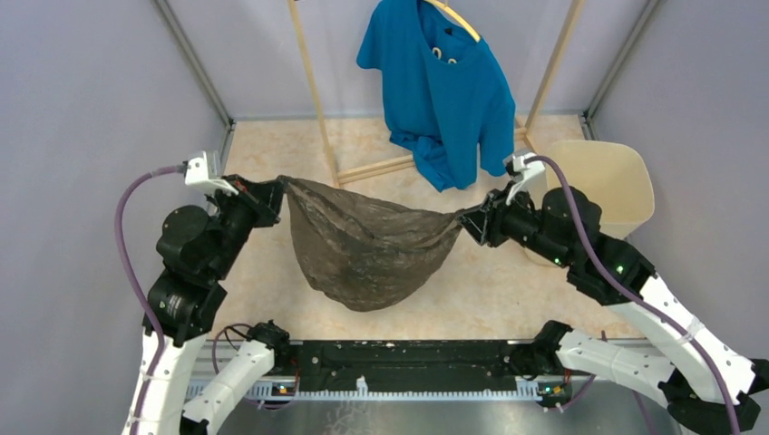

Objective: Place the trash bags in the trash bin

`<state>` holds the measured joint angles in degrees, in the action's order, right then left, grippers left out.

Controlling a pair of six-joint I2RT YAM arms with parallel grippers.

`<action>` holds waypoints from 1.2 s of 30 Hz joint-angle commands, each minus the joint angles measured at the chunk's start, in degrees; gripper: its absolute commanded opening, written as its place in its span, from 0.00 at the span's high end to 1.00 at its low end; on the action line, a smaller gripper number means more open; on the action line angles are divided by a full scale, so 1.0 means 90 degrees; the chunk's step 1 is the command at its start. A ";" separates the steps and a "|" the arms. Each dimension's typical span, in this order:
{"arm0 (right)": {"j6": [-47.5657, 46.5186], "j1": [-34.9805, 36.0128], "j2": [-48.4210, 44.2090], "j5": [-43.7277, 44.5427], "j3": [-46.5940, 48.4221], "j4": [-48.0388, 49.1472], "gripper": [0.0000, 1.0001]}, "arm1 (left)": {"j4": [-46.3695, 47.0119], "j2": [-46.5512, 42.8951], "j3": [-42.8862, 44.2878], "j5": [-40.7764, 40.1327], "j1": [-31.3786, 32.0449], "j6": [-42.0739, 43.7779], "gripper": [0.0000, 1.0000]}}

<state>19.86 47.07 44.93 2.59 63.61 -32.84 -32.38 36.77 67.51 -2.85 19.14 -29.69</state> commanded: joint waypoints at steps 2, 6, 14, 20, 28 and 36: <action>-0.0436 -0.0035 0.0366 0.1042 0.1056 -0.0577 0.52 | 0.0297 0.0039 -0.0262 -0.0298 -0.0007 0.0911 1.00; -0.0787 -0.0035 0.0516 0.2497 0.1919 -0.1633 0.34 | 0.0538 -0.0281 -0.0907 -0.0272 -0.0007 0.1078 1.00; -0.0634 -0.0035 0.0952 0.5669 0.2336 -0.3146 0.16 | 0.0600 -0.0551 -0.1307 -0.0171 -0.0007 0.1563 1.00; -0.0814 -0.1113 0.1353 0.5390 0.1901 -0.2579 0.11 | 0.0458 -0.0728 -0.1251 -0.0010 -0.0007 0.1737 1.00; -0.0626 -0.2431 0.2375 0.3393 0.1935 -0.2542 0.14 | -0.0013 -0.1216 -0.1250 -0.0114 -0.0007 0.1524 1.00; -0.0561 -0.2427 0.2516 0.3571 0.1585 -0.2828 0.45 | -0.0075 -0.1373 -0.1114 -0.0088 -0.0007 0.1376 1.00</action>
<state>14.33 25.56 69.08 34.72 78.65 -57.01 -32.95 25.21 56.01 -3.29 19.14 -16.84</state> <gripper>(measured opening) 0.601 0.006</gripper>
